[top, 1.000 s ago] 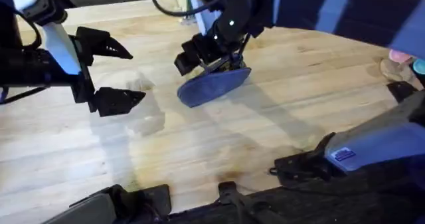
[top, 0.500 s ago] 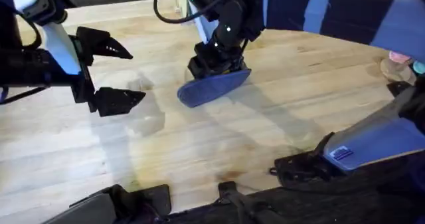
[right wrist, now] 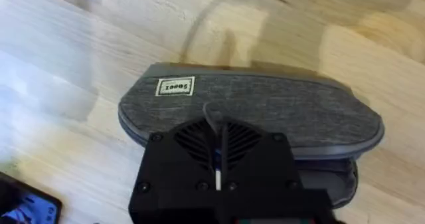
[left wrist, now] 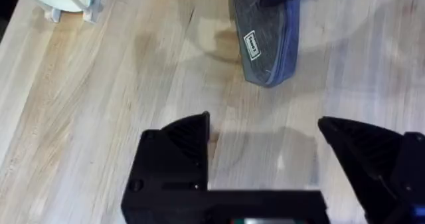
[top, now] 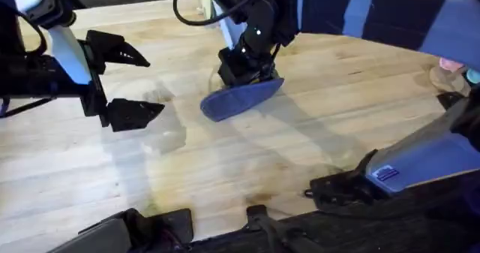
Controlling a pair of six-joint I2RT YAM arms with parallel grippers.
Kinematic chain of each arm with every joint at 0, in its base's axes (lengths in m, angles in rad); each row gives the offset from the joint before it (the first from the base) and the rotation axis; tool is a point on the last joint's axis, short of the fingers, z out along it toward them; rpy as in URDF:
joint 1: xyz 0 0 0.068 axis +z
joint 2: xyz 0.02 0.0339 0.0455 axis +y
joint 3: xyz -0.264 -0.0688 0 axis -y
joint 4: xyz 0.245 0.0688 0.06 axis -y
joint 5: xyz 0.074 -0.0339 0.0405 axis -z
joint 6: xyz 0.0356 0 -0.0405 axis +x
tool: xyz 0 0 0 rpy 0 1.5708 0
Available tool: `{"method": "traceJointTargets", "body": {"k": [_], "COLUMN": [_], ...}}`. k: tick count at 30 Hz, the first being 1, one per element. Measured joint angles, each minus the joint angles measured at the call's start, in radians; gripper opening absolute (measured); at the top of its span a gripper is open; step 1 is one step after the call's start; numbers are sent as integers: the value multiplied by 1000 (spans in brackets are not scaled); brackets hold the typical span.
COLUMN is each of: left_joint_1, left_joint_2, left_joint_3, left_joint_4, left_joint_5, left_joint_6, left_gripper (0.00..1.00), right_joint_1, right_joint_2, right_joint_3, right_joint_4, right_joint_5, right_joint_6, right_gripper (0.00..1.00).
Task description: Unzip the bag, pick up the pens from the table one at a time and place them inside, then zip the bag closed.
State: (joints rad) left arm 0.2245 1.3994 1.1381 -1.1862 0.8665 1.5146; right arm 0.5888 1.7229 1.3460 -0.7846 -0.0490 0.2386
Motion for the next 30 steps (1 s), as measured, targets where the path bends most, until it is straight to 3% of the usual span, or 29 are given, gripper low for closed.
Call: {"method": "traceJointTargets", "body": {"k": [17,22,30], "left_joint_1": [-10,-60,-170], "left_joint_2": [0,29,190], "left_joint_3": [0,0,0], "left_joint_4": [1,1,15], "left_joint_5": [24,31,31], "left_joint_6": [0,0,0], "left_gripper": [994,994,992], "right_joint_1": [0,0,0], "right_joint_2": [-100,-101,-100], "right_joint_3": [0,0,0], "right_joint_4": [24,38,40], "right_joint_5": [0,0,0], "right_joint_6": [0,0,0], "right_gripper": [34,34,34]}}
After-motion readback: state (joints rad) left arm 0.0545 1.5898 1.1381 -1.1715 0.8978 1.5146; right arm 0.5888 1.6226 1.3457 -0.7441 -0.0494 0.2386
